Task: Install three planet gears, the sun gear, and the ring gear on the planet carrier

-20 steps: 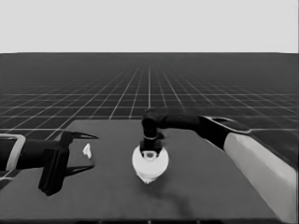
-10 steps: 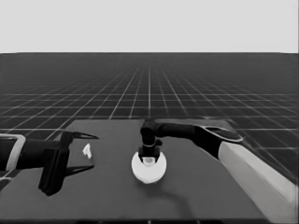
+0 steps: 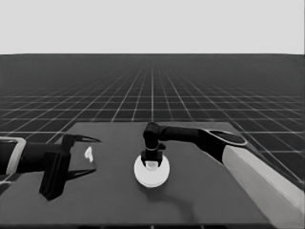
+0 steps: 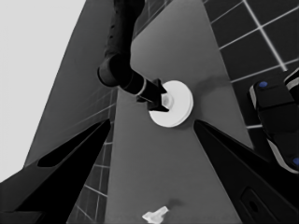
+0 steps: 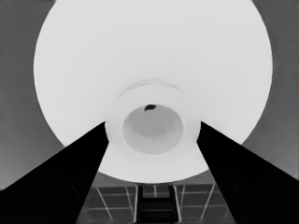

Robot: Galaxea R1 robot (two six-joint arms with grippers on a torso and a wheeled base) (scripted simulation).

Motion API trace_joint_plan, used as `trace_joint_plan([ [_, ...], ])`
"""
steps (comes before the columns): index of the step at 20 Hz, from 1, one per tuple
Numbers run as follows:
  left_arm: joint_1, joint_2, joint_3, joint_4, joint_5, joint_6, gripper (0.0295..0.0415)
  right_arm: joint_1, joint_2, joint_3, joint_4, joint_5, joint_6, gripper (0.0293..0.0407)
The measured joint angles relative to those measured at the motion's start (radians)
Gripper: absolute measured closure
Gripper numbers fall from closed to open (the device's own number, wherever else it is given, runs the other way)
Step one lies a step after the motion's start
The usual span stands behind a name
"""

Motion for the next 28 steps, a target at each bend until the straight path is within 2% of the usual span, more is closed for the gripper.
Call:
trace_joint_plan([
  [28,0.0,0.0,0.0,0.0,0.0,0.0,0.0326,-0.009,-0.002,-0.002,0.0,0.0,0.244,0.0352],
])
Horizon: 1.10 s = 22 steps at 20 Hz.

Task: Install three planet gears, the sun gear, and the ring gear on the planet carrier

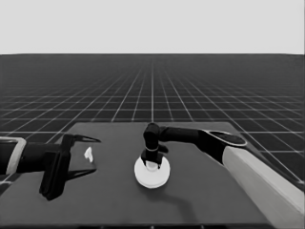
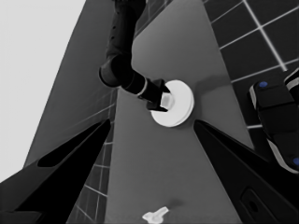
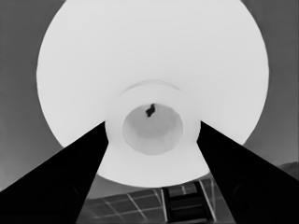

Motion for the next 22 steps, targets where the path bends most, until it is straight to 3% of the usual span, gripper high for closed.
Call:
trace_joint_plan([
  [22,0.0,0.0,0.0,0.0,0.0,0.0,0.0326,-0.003,0.0,0.0,0.0,0.0,0.192,0.0352],
])
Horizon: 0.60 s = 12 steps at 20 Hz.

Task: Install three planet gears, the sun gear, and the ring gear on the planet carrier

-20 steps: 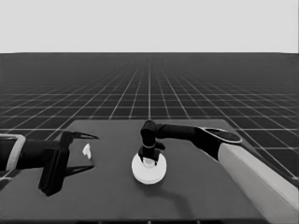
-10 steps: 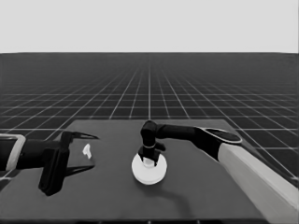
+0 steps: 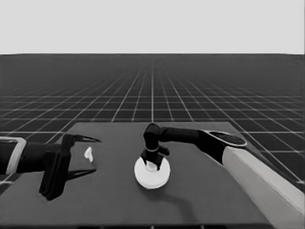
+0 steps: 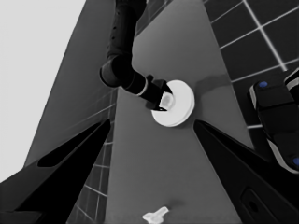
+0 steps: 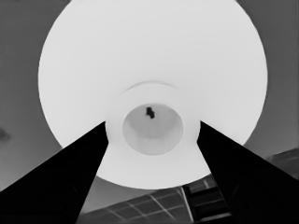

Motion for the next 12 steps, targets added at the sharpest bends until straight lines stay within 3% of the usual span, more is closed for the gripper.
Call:
trace_joint_plan([
  [4,0.0,0.0,0.0,0.0,0.0,0.0,0.0326,0.0,0.0,0.0,0.0,0.0,0.035,0.0352],
  [5,0.0,0.0,0.0,0.0,0.0,0.0,0.0326,0.0,0.0,0.0,0.0,0.0,0.04,0.0327],
  [6,0.0,0.0,0.0,0.0,0.0,0.0,0.0326,0.0,0.0,0.0,0.0,0.0,0.043,0.0319],
  [12,0.0,0.0,0.0,0.0,0.0,0.0,0.0326,0.0,0.0,0.0,0.0,0.0,0.047,0.0315],
])
